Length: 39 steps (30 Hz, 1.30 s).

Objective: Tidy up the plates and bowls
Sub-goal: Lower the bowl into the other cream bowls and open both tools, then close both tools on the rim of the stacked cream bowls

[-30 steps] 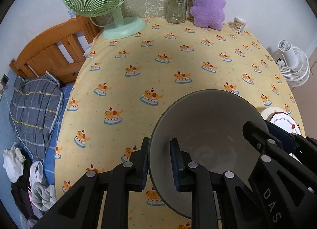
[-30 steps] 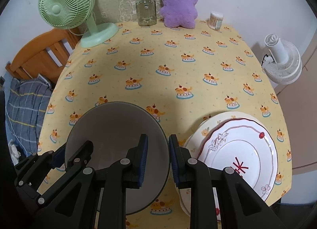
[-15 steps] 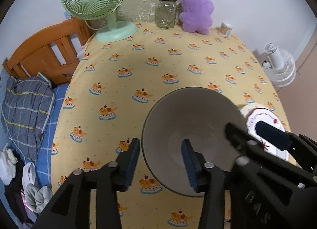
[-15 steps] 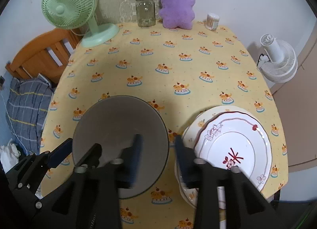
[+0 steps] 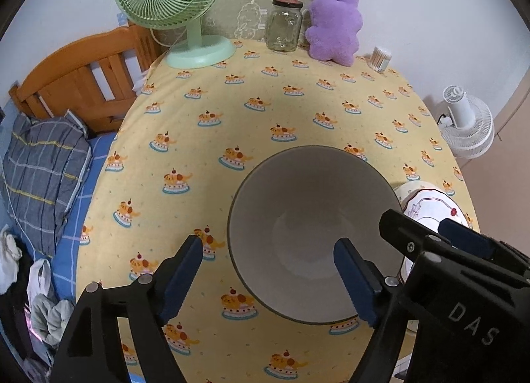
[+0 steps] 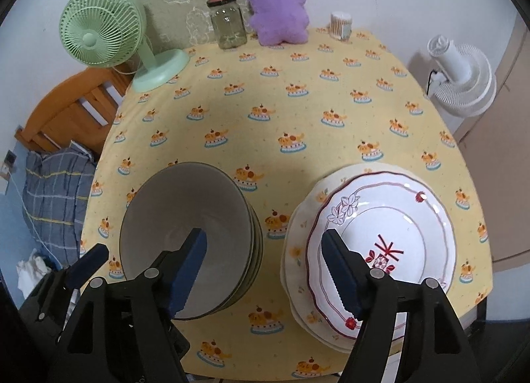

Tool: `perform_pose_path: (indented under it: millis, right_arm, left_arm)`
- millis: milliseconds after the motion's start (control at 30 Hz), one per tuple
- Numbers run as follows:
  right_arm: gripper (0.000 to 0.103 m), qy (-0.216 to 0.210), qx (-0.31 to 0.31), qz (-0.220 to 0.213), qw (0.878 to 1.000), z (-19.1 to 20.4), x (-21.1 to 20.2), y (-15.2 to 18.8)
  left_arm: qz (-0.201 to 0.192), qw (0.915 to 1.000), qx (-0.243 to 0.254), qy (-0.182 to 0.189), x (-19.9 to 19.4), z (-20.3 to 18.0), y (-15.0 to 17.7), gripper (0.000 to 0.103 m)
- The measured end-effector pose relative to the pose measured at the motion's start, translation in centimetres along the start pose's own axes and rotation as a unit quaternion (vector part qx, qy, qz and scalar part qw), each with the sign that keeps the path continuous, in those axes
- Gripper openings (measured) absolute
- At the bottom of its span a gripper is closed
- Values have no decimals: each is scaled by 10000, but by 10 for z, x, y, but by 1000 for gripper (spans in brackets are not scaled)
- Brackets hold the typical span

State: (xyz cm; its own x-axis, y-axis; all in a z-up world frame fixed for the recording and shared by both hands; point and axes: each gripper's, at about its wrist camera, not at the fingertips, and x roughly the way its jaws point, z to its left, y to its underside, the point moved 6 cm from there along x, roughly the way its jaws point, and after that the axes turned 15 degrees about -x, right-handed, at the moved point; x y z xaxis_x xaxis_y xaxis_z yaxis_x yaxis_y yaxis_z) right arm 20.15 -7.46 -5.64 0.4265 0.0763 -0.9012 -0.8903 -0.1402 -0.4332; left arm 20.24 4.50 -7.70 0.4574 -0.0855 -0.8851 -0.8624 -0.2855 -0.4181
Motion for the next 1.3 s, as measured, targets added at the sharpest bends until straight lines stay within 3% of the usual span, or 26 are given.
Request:
perform_pose_path:
  millis: [400,600,700,1000,1300]
  right_arm:
    - [74,-900,61,337,9954,-6,49,-4]
    - [60,-1313,29,578,9897,-6,69,-5]
    - [47,-1331,-89,699,9886,-4,79,-4]
    - [30,-1462,-167,693,9867,6,81,-7]
    - [31,-1116,36,640,9917,8,80,-7]
  left_arm:
    - [165,9975,-362,-590,26,5,0,83]
    - [201,9951,-453,-859,30,4,3,83]
    - [233,9946,-448,-905,34,3,4,83]
    - [370,9957,-368,-765,42,10,-1,82]
    - [640,9978,-131,-56,56,14,-6,83]
